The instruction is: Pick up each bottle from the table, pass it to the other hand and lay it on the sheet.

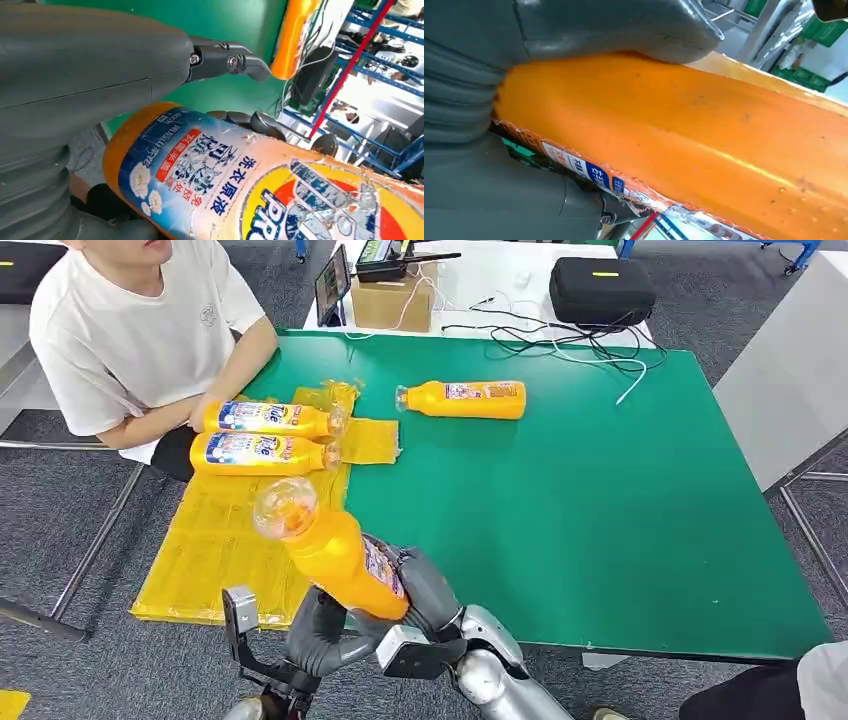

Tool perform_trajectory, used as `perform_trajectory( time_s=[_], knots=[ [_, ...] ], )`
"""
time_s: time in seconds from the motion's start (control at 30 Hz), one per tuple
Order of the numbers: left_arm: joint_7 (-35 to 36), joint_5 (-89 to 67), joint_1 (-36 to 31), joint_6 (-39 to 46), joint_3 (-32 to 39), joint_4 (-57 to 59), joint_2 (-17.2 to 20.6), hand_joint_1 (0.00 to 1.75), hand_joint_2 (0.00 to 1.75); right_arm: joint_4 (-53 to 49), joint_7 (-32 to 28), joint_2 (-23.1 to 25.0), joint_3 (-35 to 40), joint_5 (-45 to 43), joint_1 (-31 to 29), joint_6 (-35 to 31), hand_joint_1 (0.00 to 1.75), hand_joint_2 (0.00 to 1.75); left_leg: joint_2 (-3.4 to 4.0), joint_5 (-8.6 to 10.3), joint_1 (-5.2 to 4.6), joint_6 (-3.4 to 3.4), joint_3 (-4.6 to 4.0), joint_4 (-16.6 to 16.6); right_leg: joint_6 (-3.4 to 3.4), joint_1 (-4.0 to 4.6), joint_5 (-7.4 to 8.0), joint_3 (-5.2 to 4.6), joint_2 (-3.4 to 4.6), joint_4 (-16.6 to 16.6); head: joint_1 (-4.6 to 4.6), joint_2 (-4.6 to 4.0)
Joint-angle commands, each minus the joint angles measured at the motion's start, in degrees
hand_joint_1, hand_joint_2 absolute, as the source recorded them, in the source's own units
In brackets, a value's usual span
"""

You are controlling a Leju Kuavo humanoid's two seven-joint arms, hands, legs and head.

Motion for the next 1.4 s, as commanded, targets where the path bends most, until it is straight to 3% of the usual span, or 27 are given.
perform_trajectory(
  time_s=[0.03, 0.27, 0.37, 0.5, 0.57, 0.8, 1.03, 1.4],
  knots=[
    [0.56, 1.03, -3.99, -4.28, -1.69, 0.4, 1.51, 0.0, 1.75, 6.6, 0.02, -1.54, 0.82, 0.07, 1.48, -0.56, 1.75, 1.75, -0.3, 0.03, 0.06, -0.05, 0.17, -0.08, -0.08, 0.07, -0.06, 0.3, -0.33, -0.12, 0.02, 0.0],
    [-0.53, -0.99, -4.46, -2.72, -1.13, 1.77, 0.72, 0.0, 1.75, 4.29, -0.48, -1.79, -0.64, -0.38, 2.45, -0.72, 1.75, 1.75, -0.31, 0.01, 0.08, -0.05, 0.19, -0.07, -0.09, 0.09, -0.07, 0.33, -0.33, -0.13, 0.02, 0.0],
    [-2.15, -3.05, -4.63, -3.3, -1.13, 1.63, 1.94, 0.0, 1.75, 1.33, -1.37, -1.62, -4.04, -5.28, 4.07, 2.17, 1.75, 1.75, -0.35, 0.02, 0.05, -0.05, 0.17, -0.07, -0.09, 0.06, -0.09, 0.31, -0.38, -0.1, 0.0, 0.0],
    [-6.05, -6.83, -4.49, -14.49, -0.73, 6.09, 7.13, 0.0, 1.75, -1.34, -3.12, -2.64, -9.08, -7.92, 4.5, 4.54, 1.75, 1.75, -0.26, 0.03, 0.03, -0.05, 0.15, -0.09, -0.08, 0.03, -0.05, 0.25, -0.27, -0.1, 0.02, 0.0],
    [-8.29, -11.19, -3.71, -16.6, 0.65, 7.86, 7.65, 0.0, 1.75, -2.84, -3.24, -2.88, -12.44, -7.8, 4.9, 4.84, 1.75, 1.75, -0.16, 0.03, 0.01, -0.05, 0.18, -0.13, -0.08, 0.02, -0.03, 0.25, -0.16, -0.11, 0.0, 0.0],
    [-9.18, -17.15, -2.1, -14.95, 0.68, 5.75, 6.33, 0.0, 1.75, -6.3, -3.0, -3.71, -18.65, -7.91, 7.73, 6.31, 1.75, 1.75, -0.2, 0.01, 0.0, -0.02, 0.07, -0.05, -0.04, 0.01, -0.03, 0.2, -0.17, -0.06, 0.04, 0.0],
    [-7.94, -17.06, -2.78, -15.45, 0.22, 7.23, 5.7, 0.0, 1.75, -3.99, -3.58, -2.85, -16.57, -3.62, 8.29, 5.45, 1.75, 1.75, -0.13, -0.04, 0.01, -0.07, 0.2, -0.09, -0.11, 0.03, -0.07, 0.3, -0.11, -0.07, 0.02, 0.0],
    [-1.32, -7.16, -4.03, -13.62, 3.8, 7.78, 0.81, 0.0, 1.75, -1.83, -3.91, -1.25, -12.11, 2.93, 9.94, -1.28, 1.75, 1.75, -0.07, -0.03, 0.03, -0.04, 0.12, -0.06, -0.06, 0.04, -0.02, 0.22, -0.05, -0.07, 0.04, 0.0]
  ],
)
